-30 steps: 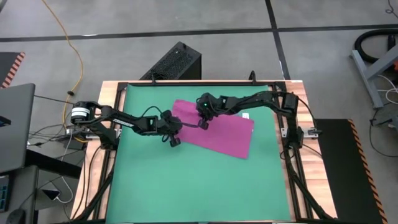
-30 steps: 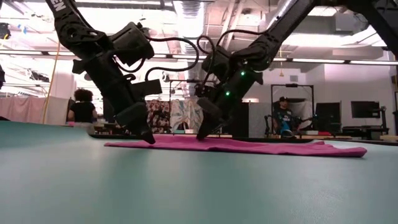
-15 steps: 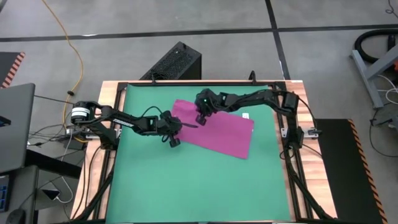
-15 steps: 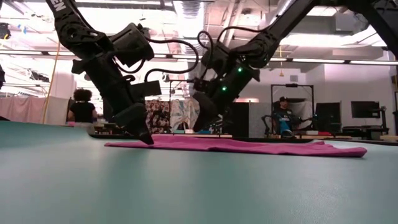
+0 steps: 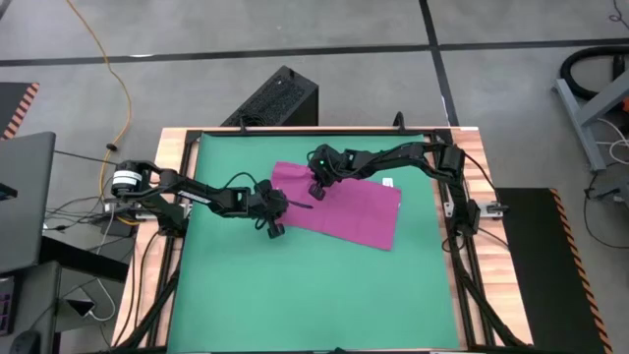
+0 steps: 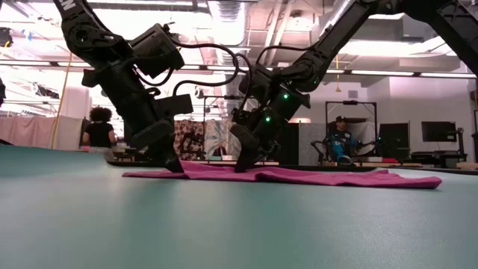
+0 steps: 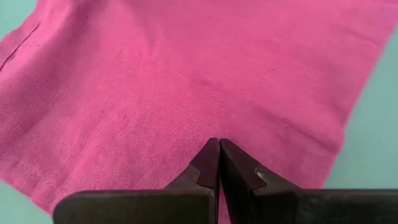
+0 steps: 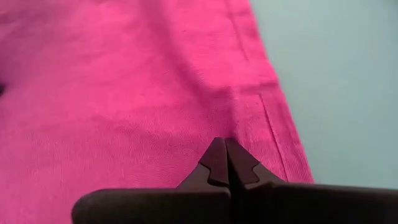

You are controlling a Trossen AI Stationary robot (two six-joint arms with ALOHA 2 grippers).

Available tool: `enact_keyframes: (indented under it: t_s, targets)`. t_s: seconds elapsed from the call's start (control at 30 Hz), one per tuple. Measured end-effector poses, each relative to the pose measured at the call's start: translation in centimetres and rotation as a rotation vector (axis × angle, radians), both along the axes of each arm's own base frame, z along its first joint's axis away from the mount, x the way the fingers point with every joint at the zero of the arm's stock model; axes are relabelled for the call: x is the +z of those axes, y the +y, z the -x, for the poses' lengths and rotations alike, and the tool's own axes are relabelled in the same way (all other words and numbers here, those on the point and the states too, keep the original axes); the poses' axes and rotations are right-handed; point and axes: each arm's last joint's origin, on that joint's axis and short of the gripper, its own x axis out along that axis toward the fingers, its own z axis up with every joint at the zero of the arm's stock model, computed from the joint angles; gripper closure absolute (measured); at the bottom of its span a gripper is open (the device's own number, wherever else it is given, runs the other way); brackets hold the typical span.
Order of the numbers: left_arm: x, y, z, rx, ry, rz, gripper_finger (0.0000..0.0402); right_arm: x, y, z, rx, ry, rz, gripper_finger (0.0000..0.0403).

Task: Roll towel
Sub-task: Roll the pink towel

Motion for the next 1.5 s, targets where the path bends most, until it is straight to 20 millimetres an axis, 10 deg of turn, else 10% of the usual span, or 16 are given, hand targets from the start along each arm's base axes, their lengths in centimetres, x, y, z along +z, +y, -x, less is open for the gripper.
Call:
enact_keyframes:
  t_s: [0.43, 0.63, 0.97, 1.1, 1.27, 1.5]
  targets:
    - [-0.6, -2.7, 0.6, 0.037, 0.058, 0.085, 0.0401, 5.2, 1.5, 0.3, -0.008, -0.101, 0.115, 0.0403]
    - [0.1, -5.4, -0.3, 0.109, -0.118, 0.338, 0.0401, 5.2, 8.9, 1.1, 0.18, 0.109, -0.008, 0.0403]
    - [5.9, -10.8, -2.4, -0.552, -0.526, 0.815, 0.0401, 2.2, 23.1, 3.4, 0.296, 0.178, -0.062, 0.0403]
    - [8.6, -9.2, -2.3, -0.523, -0.632, 0.564, 0.0401, 2.2, 25.5, 4.1, 0.18, 0.119, 0.064, 0.0403]
    - [7.4, -5.7, -0.1, -0.085, -0.328, -0.042, 0.0401, 2.6, 26.7, 4.1, 0.138, 0.039, 0.102, 0.0403]
    - [4.1, -2.4, 0.1, -0.168, -0.236, 0.004, 0.0401, 2.8, 26.4, 3.7, 0.13, 0.008, 0.099, 0.0403]
